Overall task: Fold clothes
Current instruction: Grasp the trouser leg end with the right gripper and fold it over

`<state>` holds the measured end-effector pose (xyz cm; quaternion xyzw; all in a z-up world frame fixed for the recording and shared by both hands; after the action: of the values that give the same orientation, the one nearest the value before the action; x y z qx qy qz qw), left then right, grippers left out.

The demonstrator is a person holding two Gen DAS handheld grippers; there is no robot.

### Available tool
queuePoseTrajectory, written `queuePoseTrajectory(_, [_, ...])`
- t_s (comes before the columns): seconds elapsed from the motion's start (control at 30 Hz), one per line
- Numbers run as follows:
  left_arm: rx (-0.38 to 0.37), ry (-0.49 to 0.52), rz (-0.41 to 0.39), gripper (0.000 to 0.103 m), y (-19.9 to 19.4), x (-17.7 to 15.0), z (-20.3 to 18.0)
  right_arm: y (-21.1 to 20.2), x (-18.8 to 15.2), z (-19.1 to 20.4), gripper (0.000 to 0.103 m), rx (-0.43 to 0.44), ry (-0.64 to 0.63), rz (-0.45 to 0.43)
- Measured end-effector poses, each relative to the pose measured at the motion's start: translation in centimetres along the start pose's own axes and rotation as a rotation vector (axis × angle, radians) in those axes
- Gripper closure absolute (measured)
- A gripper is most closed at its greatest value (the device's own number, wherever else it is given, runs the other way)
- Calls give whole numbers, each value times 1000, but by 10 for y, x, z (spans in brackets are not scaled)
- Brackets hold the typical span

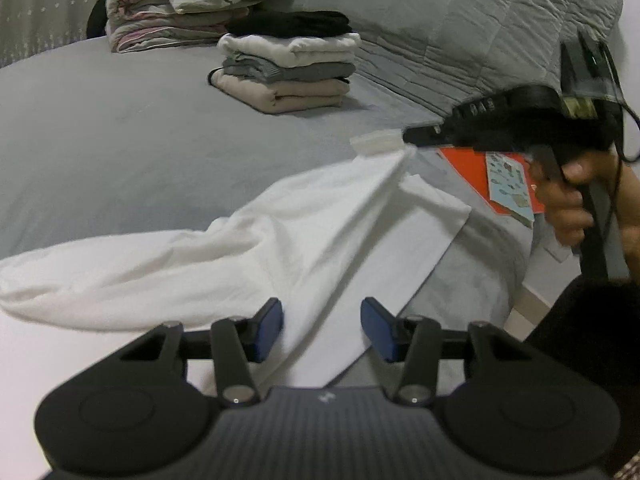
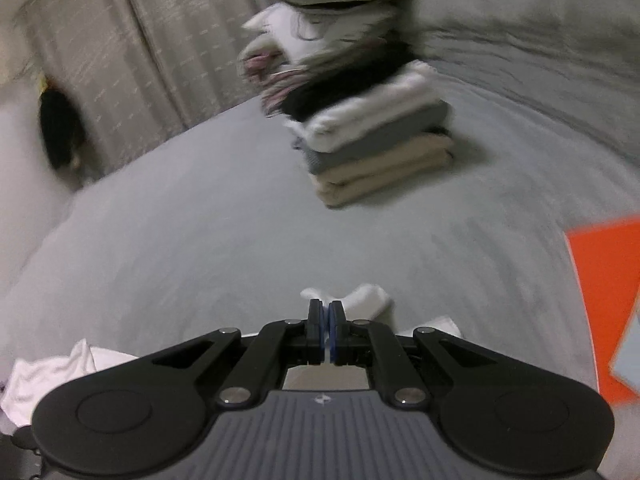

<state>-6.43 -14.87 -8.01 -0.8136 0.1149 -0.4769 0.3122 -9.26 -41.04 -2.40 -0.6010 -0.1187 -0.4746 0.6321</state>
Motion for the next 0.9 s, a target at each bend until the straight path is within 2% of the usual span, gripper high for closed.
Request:
queuePoseTrajectory(0.13, [-15,5,3,58,6,17,-9,-8,-27,-31,97,17,153,10])
queuePoseTrajectory(0.37, [-8,53,37,56,41,58,-25,-3,-72,-75,98,21,324,22])
queuePoseTrajectory(0.5, [-7,54,73,55,75,81,-25,-6,-75,-90,97,73,409,-23])
queuePoseTrajectory(0.67, [-12,-7,97,55,118,105,-13,-3,-72,-104,89,146,504,-73])
queuePoseTrajectory(0.8, [-14,-37,112,55,146,120,-7,-2,-66,-97,86,176,480,-89])
queuePoseTrajectory(0.9, [-17,-35,115,55,163,130,-8,5,-66,-88,85,141,430,-58])
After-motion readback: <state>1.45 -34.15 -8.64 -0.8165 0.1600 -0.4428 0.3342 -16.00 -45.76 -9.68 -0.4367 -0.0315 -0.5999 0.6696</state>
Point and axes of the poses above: each gripper's, at about its wrist camera, not at the fingertips, and y roughly the way its jaws point, z to its left, x to its top, the point moved 5 cm from there along y, roughly the way its jaws point, and after that the axes turned 8 degrees about -x, right-handed, at the moved point
